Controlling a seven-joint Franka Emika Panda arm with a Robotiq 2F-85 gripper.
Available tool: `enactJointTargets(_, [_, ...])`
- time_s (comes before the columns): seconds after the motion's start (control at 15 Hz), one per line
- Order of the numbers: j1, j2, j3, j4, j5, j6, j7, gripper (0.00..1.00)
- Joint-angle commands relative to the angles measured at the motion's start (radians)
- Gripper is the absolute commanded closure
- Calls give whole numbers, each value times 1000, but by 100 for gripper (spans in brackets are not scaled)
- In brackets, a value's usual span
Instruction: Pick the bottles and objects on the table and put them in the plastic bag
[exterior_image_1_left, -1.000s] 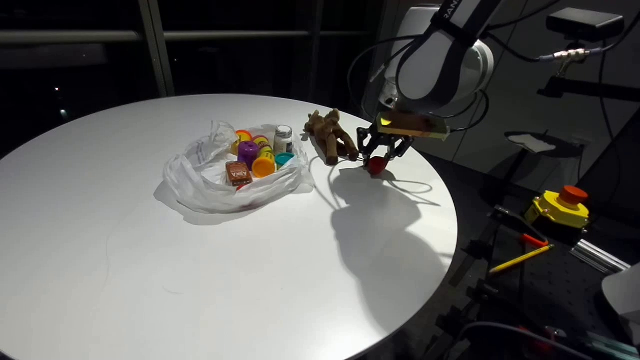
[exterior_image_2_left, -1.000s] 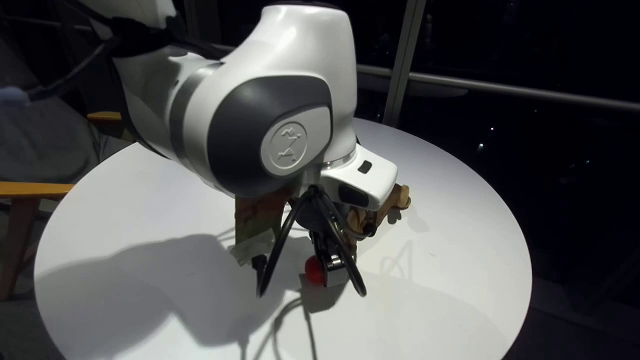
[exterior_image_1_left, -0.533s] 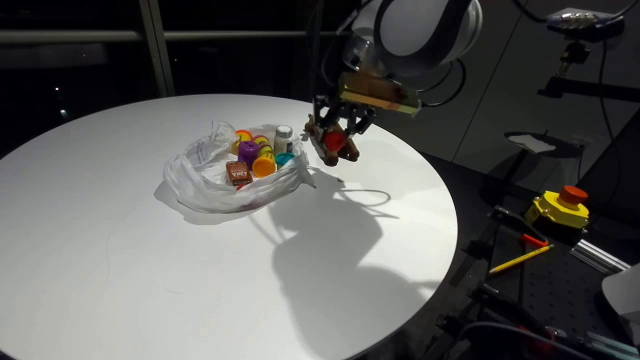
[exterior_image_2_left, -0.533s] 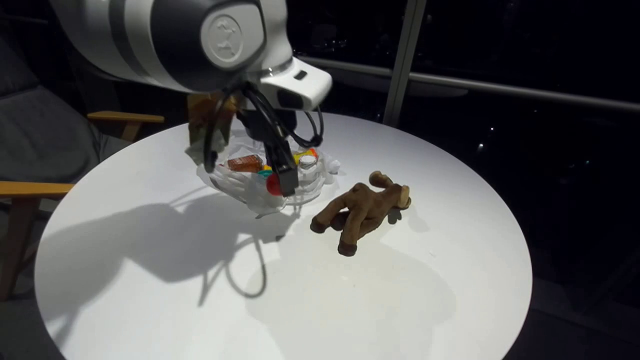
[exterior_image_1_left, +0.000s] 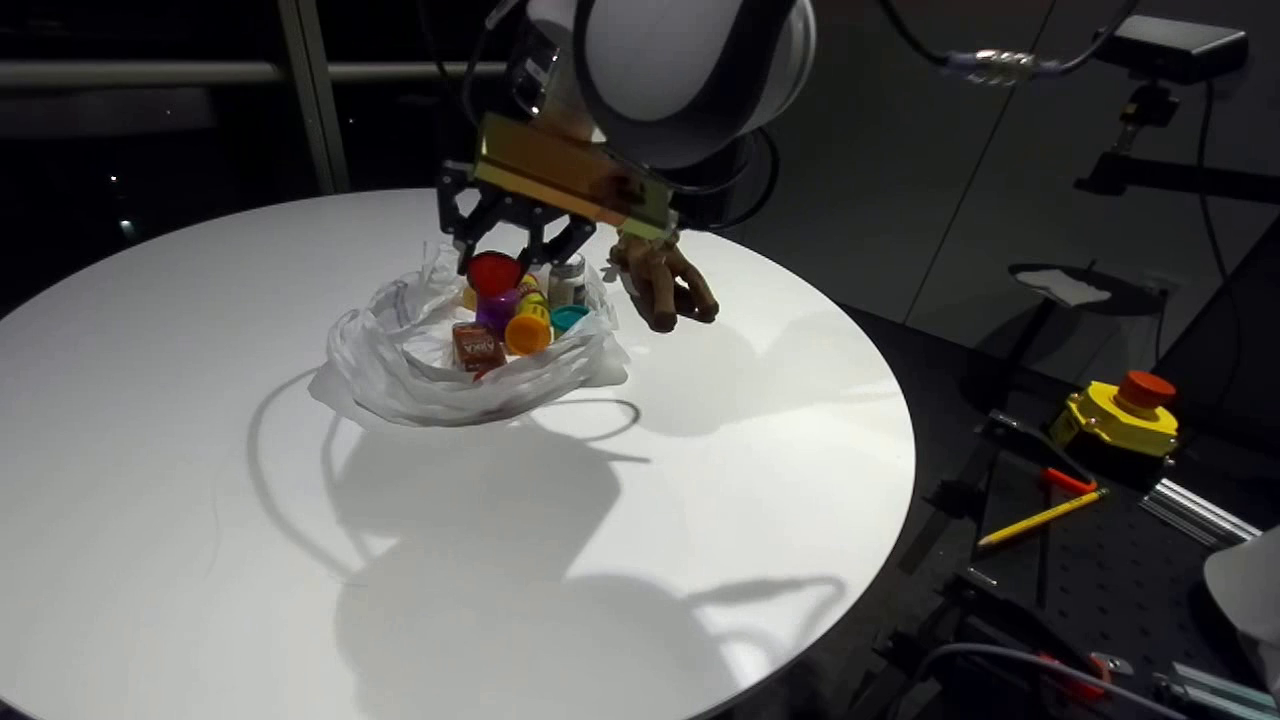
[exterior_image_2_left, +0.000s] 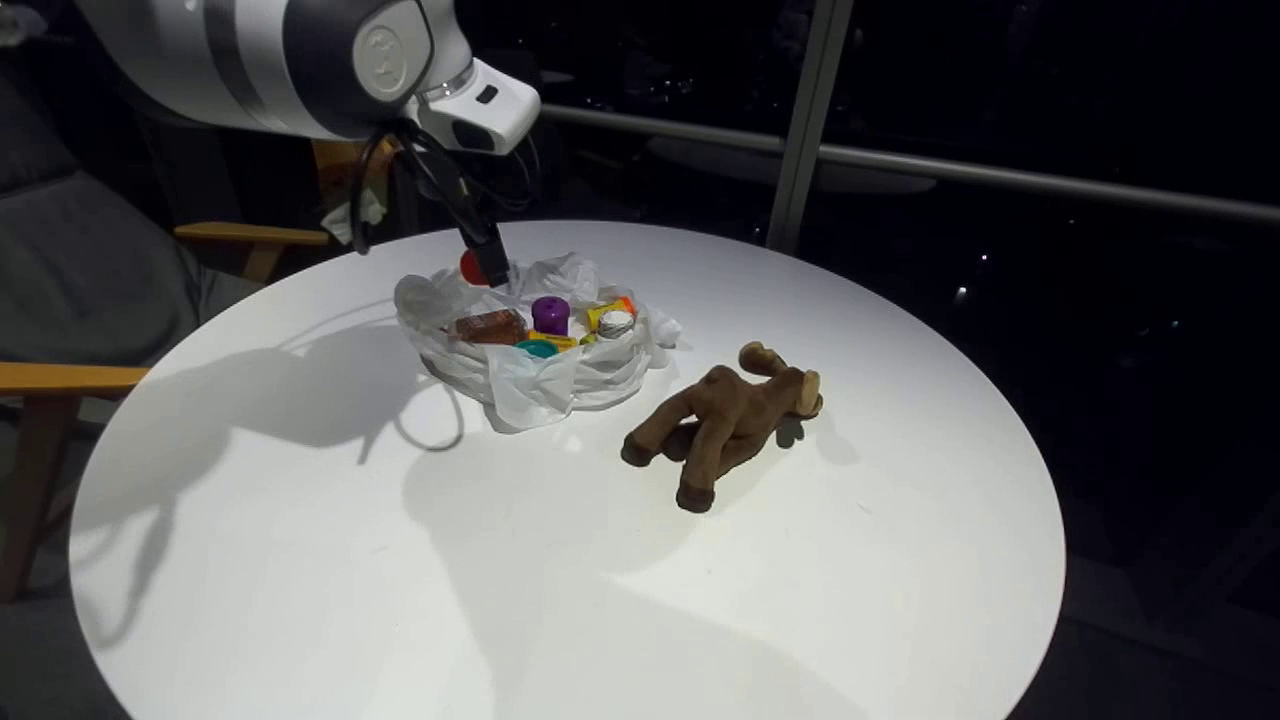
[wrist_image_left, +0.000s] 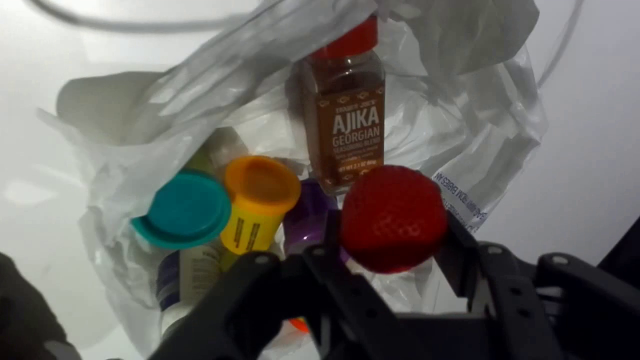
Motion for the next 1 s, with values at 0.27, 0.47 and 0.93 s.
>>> enactJointTargets(0.27, [6, 234, 13, 295, 98, 21, 3, 32])
enactJointTargets(0.47, [-2, 176, 40, 283, 109, -29, -26, 16])
enactJointTargets(0.93, [11, -166, -42, 80, -89, -396, -86, 0])
